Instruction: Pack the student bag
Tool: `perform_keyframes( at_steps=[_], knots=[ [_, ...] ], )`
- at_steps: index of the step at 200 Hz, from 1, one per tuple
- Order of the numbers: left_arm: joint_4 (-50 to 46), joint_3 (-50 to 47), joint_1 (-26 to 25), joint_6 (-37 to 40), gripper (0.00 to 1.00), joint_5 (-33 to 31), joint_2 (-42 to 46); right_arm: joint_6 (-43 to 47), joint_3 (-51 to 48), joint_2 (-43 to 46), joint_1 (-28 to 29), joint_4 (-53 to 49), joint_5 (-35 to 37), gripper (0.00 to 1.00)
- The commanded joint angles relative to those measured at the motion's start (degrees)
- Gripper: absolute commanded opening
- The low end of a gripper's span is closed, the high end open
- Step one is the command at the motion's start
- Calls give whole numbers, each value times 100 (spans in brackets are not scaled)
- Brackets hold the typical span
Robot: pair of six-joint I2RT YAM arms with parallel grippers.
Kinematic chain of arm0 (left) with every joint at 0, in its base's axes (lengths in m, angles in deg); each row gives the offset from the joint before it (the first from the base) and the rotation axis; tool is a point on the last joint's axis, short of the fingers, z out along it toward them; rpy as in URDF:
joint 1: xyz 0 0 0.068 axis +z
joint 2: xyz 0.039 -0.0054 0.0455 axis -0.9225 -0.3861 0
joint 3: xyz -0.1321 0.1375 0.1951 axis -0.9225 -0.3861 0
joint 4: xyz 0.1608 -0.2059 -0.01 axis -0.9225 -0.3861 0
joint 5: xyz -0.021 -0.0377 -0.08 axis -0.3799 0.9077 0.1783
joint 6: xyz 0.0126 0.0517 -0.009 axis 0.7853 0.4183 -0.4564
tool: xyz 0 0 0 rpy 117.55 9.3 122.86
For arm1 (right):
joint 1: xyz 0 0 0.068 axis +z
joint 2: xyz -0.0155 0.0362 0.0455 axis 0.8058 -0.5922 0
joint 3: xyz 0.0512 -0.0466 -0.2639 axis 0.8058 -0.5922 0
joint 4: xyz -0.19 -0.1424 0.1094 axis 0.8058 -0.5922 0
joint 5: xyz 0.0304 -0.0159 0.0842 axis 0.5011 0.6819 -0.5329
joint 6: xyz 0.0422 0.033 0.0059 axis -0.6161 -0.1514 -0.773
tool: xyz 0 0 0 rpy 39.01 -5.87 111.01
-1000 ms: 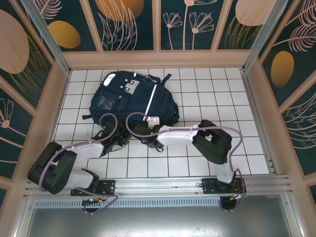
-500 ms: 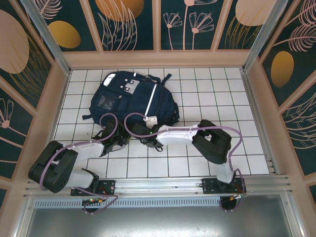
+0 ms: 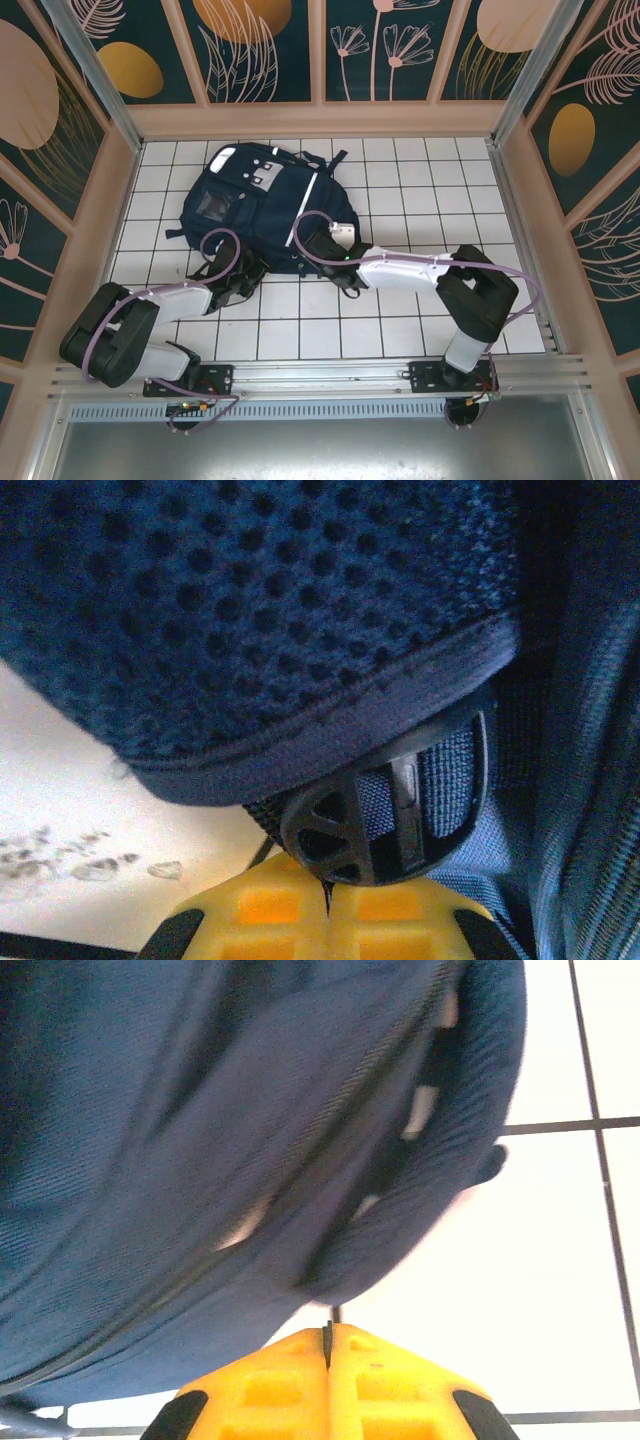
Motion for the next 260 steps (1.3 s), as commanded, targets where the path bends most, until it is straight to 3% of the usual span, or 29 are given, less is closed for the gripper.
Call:
perform_keyframes(
  at_steps=[1, 17, 34, 59, 76, 153, 260],
  knots=[
    [-583, 59, 153, 206, 0, -467, 11, 212, -186, 234, -74, 193, -167, 0],
    [-583, 141, 149, 246, 0, -400, 19, 353, -101, 247, 20, 298, -233, 0],
    [-432, 199, 145, 292, 0, -260, -3, 524, 100, 142, 279, 394, -232, 15],
    [-313, 274, 149, 332, 0, -131, -105, 652, 579, -246, 643, 307, -263, 19],
    [-242, 298, 150, 336, 0, -51, -211, 686, 919, -606, 801, 191, -272, 26],
    [-39, 323, 149, 372, 0, -75, -544, 595, 2004, -1894, 889, -434, -145, 29],
    [-68, 347, 154, 372, 0, -135, -580, 41, 1769, -2087, 755, -577, -348, 32]
  ],
)
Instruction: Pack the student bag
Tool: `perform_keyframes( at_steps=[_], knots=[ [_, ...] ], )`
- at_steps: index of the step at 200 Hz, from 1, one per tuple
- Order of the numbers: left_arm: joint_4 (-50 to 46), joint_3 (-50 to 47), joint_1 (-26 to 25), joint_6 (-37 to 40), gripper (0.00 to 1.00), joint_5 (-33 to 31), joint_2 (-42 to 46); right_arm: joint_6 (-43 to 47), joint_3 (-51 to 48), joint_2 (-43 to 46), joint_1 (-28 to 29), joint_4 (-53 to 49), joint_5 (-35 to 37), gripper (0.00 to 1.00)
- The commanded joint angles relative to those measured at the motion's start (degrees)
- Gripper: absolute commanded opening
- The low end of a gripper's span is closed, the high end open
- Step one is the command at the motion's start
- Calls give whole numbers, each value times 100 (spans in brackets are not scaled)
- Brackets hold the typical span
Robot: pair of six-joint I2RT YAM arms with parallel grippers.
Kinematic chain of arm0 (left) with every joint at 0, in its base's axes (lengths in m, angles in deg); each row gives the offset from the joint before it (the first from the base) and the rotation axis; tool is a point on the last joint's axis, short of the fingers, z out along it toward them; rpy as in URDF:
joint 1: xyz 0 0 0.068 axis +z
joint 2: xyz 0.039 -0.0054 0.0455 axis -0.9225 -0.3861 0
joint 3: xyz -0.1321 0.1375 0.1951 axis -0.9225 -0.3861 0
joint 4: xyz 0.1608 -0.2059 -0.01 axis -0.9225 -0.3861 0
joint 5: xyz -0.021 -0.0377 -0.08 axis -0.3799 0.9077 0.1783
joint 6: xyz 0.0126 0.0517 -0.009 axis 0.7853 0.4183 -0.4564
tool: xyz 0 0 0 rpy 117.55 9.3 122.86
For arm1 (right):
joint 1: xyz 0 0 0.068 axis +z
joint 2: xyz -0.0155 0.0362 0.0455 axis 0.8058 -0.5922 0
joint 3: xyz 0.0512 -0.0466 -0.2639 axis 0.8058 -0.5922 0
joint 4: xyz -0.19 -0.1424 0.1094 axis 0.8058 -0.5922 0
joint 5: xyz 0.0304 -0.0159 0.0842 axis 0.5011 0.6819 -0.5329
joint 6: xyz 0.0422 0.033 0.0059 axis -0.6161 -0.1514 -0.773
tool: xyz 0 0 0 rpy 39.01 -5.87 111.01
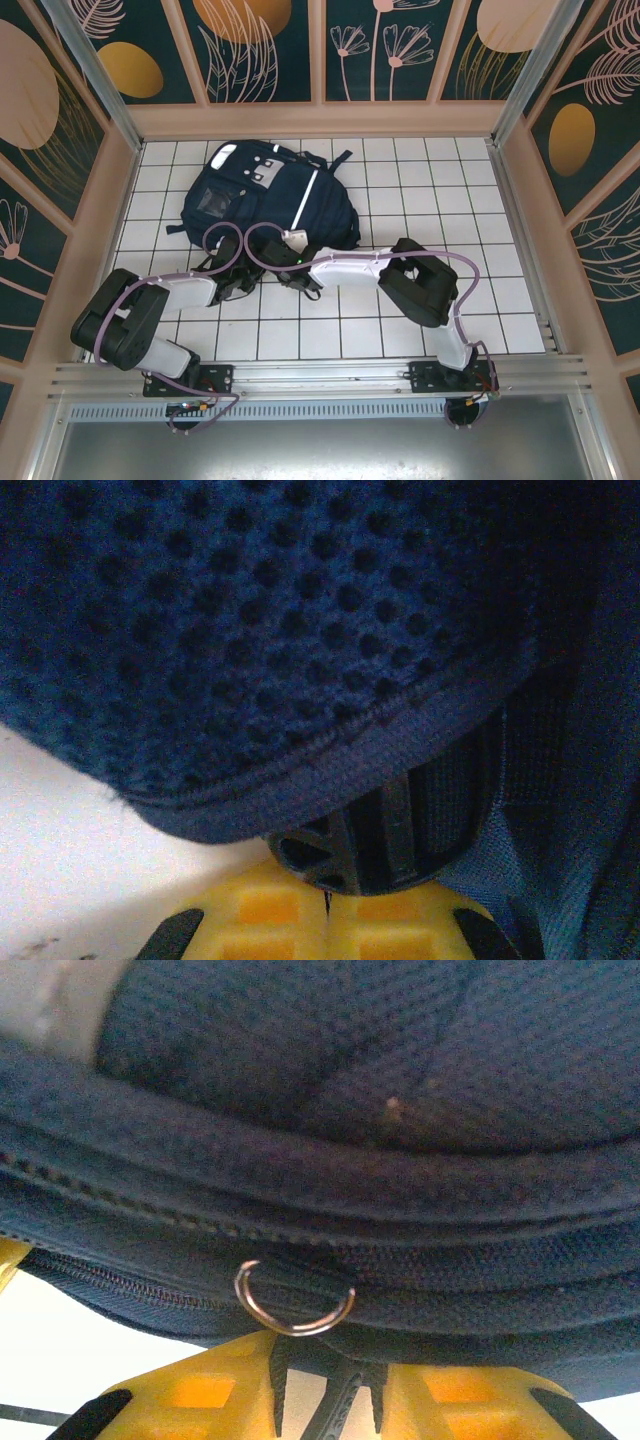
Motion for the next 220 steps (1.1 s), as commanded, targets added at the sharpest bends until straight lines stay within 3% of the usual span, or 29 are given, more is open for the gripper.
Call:
perform_keyframes(
  at_steps=[1, 170, 220],
  knots=[
    [-222, 40, 45, 106, 0, -226, -42, -324, -190, -144, 17, -339, -112, 32],
    [-381, 52, 42, 121, 0, -326, -17, -990, -229, 69, 176, -1111, 291, 32],
    [-381, 53, 42, 136, 0, -299, -12, -952, -254, -80, 37, -943, 299, 31]
  ],
)
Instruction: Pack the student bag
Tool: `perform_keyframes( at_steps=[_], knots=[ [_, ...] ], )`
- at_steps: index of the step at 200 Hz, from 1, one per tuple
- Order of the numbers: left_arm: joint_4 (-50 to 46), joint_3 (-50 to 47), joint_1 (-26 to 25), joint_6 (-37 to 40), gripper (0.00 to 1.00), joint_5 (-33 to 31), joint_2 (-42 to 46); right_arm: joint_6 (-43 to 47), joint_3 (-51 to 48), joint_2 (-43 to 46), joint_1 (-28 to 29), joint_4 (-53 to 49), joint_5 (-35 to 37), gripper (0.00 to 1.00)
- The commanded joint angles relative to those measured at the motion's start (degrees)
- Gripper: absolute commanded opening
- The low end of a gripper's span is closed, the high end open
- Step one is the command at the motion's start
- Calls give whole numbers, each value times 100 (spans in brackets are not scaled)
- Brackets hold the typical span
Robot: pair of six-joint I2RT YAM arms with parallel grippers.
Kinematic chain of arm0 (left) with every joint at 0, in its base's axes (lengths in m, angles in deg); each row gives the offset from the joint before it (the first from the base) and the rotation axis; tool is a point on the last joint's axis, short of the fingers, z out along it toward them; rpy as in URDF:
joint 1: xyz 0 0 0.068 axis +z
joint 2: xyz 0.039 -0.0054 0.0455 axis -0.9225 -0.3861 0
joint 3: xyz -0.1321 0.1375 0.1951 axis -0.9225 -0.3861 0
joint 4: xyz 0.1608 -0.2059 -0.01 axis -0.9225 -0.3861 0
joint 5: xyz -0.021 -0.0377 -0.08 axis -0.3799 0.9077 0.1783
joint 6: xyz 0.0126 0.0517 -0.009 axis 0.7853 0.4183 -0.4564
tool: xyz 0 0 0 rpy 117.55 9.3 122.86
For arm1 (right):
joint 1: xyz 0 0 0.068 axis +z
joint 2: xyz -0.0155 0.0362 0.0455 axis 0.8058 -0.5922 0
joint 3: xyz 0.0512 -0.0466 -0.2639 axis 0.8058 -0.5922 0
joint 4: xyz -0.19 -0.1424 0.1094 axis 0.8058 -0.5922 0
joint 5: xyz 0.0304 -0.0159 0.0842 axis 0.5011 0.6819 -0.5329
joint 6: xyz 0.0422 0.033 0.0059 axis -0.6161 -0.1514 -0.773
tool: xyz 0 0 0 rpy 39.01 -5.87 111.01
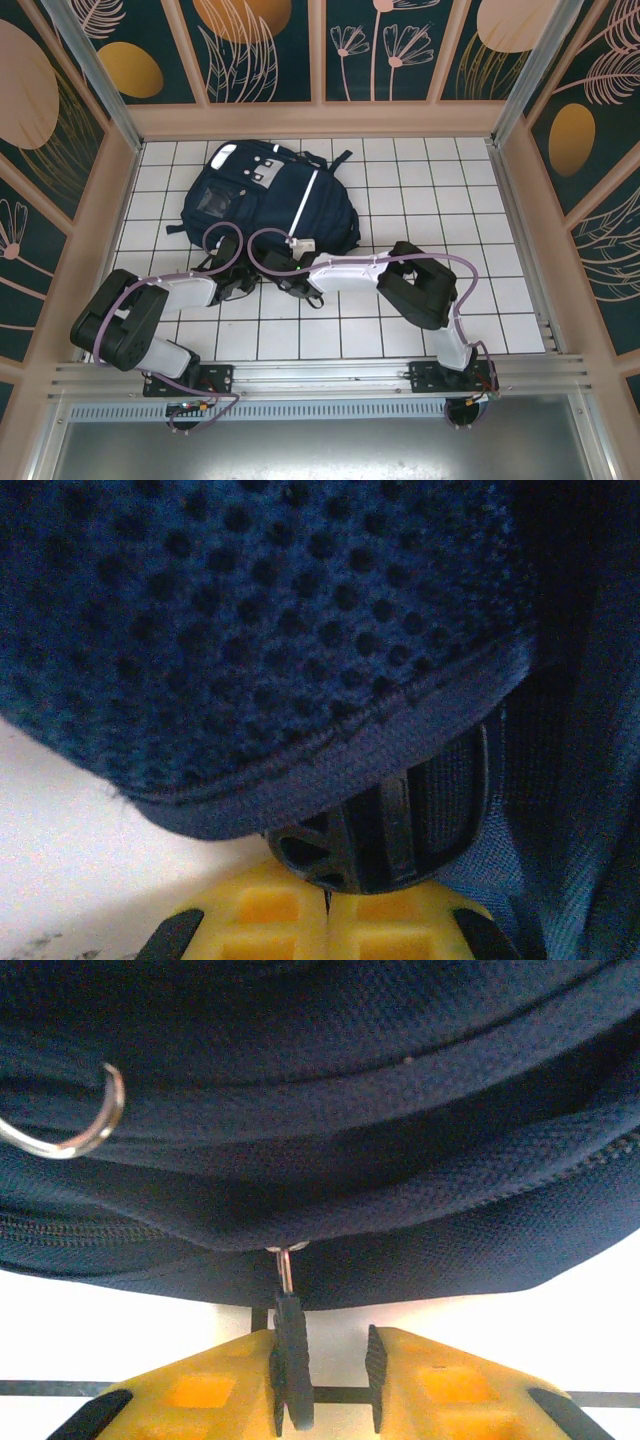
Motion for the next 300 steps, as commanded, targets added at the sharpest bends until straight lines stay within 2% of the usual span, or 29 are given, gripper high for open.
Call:
perform_keyframes(
  at_steps=[1, 42, 90, 113, 139, 184, 249, 273, 300],
  knots=[
    [-317, 39, 42, 117, 0, -284, -36, -82, -101, -89, -121, -393, 123, 31],
    [-343, 34, 42, 113, 0, -296, -7, 313, -336, 69, -183, 413, -239, 33],
    [-329, 30, 42, 121, 0, -273, -31, 417, -312, 40, -357, 530, -218, 30],
    [-335, 40, 42, 126, 0, -271, -11, 537, -191, 39, -343, 537, -118, 23],
    [-372, 44, 47, 139, 0, -305, 5, 557, -138, 62, -342, 477, -40, 0],
    [-1051, 162, 176, 382, 0, -708, 222, 468, -476, 523, -344, 288, 167, 0],
    [-2280, 217, 1322, 1422, 0, -1331, 1214, 539, -1321, 1295, -722, 245, 222, 0],
    [-2538, 329, 2109, 1962, 0, -1300, 1405, 849, -1333, 1374, -817, 480, 59, 0],
    [-2890, 745, 3078, 2521, 0, -1137, 1284, 1158, -1042, 1196, -675, 690, -150, 0]
  ],
)
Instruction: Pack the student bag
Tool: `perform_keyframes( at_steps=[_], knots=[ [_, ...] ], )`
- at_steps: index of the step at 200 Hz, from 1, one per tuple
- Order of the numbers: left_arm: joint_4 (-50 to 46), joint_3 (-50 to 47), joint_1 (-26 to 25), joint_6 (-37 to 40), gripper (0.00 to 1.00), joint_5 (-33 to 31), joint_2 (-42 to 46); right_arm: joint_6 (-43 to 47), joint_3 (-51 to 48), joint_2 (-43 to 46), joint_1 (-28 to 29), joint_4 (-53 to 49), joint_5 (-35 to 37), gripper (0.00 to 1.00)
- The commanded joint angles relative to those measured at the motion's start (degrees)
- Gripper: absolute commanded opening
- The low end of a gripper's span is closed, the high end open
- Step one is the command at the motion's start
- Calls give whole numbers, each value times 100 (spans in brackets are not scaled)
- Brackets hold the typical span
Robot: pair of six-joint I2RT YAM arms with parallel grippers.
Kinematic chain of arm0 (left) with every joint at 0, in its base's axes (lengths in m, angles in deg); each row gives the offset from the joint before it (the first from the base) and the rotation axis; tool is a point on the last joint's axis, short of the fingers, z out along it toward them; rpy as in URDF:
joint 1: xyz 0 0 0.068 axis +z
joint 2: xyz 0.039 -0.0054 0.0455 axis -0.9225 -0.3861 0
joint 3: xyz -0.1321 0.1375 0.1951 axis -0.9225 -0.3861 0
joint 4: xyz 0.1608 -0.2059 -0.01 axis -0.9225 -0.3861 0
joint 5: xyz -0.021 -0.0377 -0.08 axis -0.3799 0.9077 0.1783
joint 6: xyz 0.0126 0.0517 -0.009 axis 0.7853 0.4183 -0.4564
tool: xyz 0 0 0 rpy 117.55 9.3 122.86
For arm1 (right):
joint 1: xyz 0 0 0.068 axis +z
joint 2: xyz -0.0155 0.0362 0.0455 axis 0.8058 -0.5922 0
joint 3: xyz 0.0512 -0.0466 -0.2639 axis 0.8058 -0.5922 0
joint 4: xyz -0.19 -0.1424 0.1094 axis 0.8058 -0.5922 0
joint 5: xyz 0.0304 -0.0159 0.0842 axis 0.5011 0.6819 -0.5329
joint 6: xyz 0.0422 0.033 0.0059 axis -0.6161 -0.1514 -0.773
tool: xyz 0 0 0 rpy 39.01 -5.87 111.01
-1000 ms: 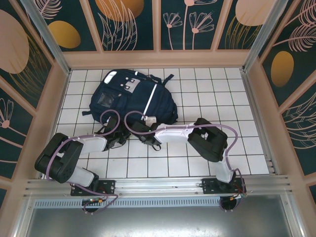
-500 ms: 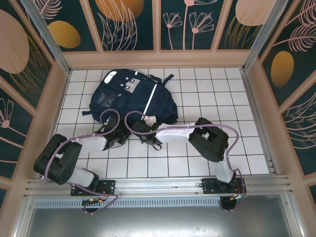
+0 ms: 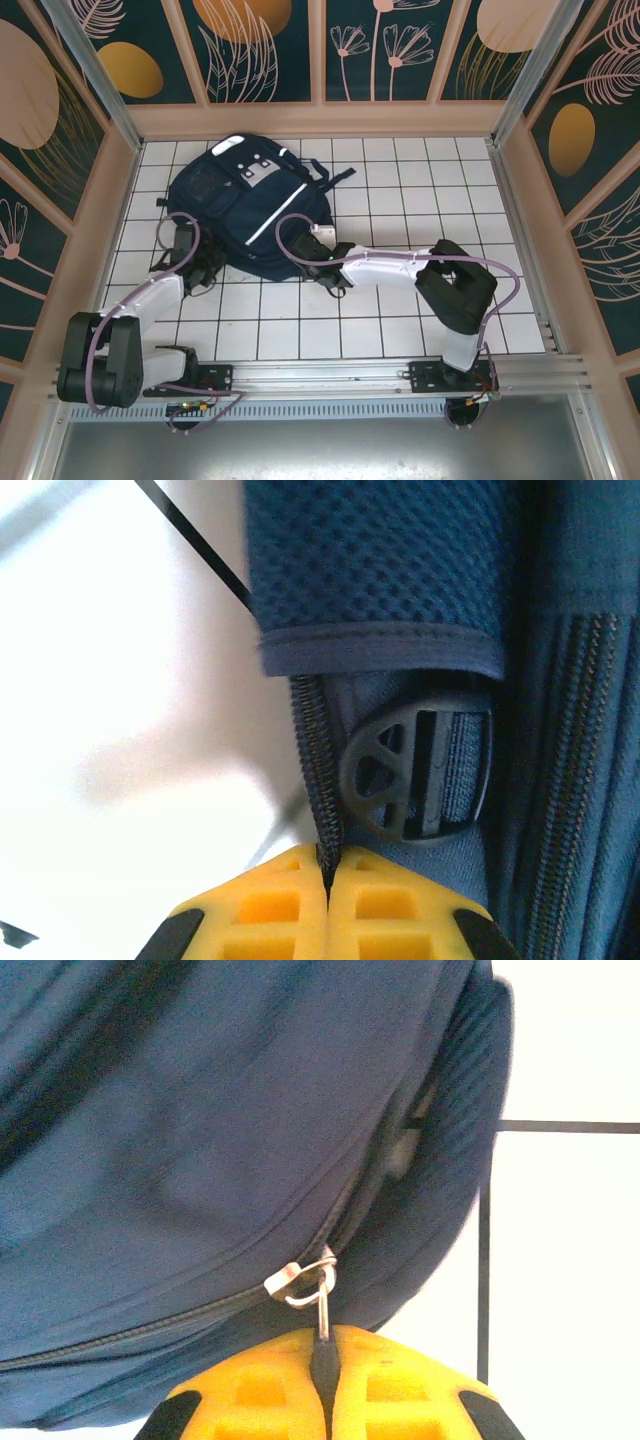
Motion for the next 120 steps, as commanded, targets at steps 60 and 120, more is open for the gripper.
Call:
perform_keyframes(
  at_steps=[60, 120],
  knots=[
    [-1035, 1138, 1585, 1257, 15, 41, -225, 1095, 855, -556, 459, 590, -730, 0],
    [-1238, 66, 1390, 409, 50, 1416, 1214, 1434, 1314, -963, 621, 917, -1252, 0]
  ],
)
